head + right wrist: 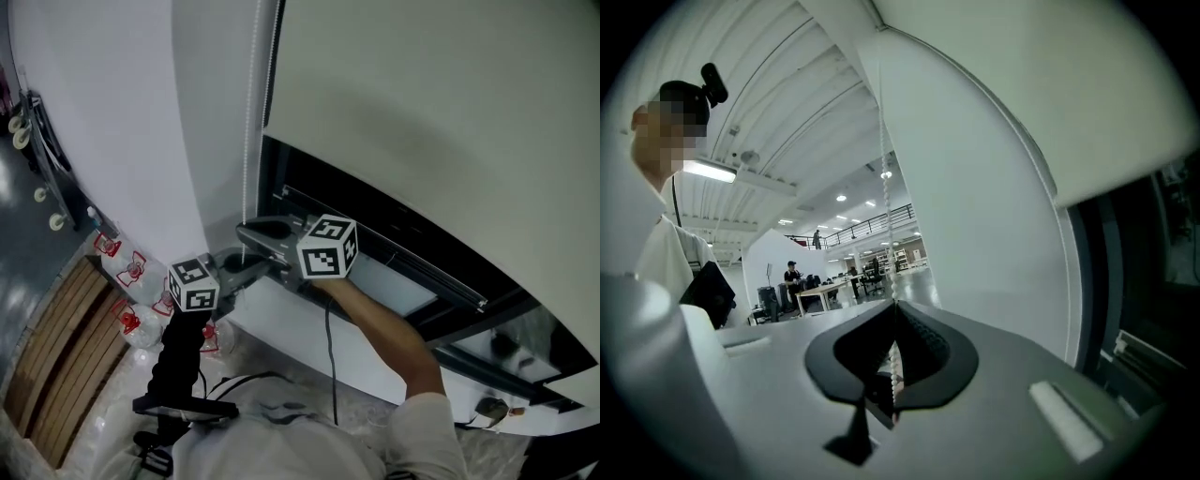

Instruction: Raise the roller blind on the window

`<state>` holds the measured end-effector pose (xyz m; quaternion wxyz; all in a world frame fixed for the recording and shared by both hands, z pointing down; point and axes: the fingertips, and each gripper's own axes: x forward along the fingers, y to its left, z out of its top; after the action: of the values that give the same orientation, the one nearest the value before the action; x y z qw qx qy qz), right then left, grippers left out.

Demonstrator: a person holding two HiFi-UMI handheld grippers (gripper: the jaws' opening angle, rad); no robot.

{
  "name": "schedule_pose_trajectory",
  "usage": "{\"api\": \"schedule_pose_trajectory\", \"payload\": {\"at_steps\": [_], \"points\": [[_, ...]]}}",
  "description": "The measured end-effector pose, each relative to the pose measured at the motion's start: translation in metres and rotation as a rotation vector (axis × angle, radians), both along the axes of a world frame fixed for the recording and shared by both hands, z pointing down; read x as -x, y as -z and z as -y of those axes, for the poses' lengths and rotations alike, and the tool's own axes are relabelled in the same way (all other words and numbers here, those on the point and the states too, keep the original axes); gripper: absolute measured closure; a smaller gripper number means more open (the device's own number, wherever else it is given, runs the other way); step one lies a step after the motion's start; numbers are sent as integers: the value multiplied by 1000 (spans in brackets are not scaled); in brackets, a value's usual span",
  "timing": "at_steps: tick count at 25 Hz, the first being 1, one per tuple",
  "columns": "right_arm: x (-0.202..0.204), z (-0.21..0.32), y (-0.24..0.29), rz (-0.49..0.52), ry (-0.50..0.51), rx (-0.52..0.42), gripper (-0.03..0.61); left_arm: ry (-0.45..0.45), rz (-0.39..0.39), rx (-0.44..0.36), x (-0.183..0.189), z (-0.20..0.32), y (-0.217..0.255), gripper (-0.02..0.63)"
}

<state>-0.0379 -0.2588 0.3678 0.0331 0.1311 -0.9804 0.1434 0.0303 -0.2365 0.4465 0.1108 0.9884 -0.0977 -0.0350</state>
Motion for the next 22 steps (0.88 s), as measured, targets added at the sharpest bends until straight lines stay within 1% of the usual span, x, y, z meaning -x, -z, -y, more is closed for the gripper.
{"api": "schedule_pose_trajectory", "payload": {"at_steps": [2,4,6,7,9,11,12,14,17,18,20,22], "points": [[-3,-2,-6,7,9,33,571,-6,12,0,-2,-1,-3,614],[-6,-4,-2,19,26,58,571,-6,-10,7,-1,-1,-1,615],[-7,-4,5,2,31,29,568,-4,-21,6,0,-1,1,614],[-8,-1,13,0,29,4,543,-4,-22,4,1,-2,2,614],[-12,10,43,50,20,-29,445,-7,-23,0,0,-2,3,614],[-15,23,87,121,8,-66,409,-9,-25,-4,0,-2,4,614],[-15,29,111,146,2,-95,402,-10,-24,-4,0,-2,4,614],[-14,39,154,173,-4,-159,402,-10,-23,-1,0,-3,3,614],[-10,49,208,181,-9,-250,403,-11,-21,4,-1,-4,0,614],[-10,52,222,186,-15,-269,410,-12,-21,5,-2,-5,0,614],[-12,56,249,206,-17,-289,461,-16,-27,7,-2,-5,1,614],[-10,56,269,220,-5,-303,466,-16,-29,9,-1,-5,1,614]]}}
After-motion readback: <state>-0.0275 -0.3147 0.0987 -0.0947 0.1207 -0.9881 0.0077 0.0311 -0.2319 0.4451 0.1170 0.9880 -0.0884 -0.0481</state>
